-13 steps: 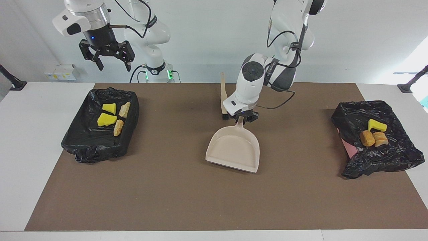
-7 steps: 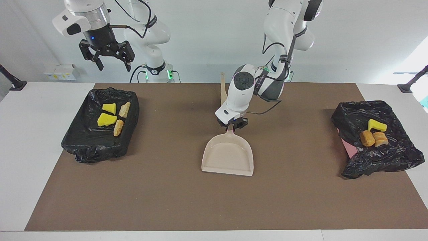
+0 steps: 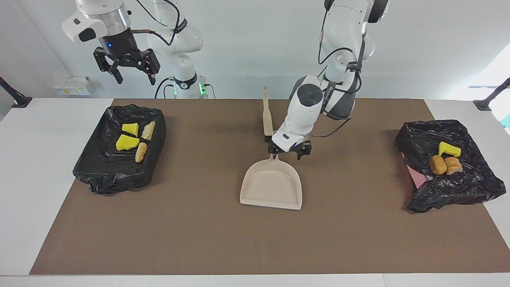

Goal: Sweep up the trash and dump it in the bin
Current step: 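Set the dustpan down beside the brush and withdraw the left gripper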

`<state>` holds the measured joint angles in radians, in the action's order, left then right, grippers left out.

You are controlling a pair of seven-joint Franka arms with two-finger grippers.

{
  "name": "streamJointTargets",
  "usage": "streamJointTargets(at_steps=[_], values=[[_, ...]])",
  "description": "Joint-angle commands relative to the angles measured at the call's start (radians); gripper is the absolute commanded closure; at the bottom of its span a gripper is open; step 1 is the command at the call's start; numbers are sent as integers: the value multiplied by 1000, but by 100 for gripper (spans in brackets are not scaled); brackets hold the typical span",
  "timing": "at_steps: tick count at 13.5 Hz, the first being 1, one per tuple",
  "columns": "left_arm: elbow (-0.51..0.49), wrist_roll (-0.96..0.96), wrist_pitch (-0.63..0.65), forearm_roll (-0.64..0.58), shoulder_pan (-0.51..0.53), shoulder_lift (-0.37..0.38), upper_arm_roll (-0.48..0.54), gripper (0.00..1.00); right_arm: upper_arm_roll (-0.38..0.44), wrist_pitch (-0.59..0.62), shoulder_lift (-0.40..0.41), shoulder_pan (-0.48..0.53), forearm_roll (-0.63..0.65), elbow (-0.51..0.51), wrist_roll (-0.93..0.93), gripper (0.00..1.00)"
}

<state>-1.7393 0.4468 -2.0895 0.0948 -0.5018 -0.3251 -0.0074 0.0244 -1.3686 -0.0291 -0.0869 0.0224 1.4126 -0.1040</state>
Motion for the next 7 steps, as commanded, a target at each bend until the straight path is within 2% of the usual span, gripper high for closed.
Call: streamJointTargets(at_steps=[1,3,7], values=[[1,3,22,2,86,28,-3,0,2,3,-20,4,-2,19,26,0],[1,-46,17,-1,159,38,-3,0,3,3,-19,4,-2,19,24,0],[1,-365,25,-1,302,55,-3,0,2,3,-18,4,-2,19,24,0]])
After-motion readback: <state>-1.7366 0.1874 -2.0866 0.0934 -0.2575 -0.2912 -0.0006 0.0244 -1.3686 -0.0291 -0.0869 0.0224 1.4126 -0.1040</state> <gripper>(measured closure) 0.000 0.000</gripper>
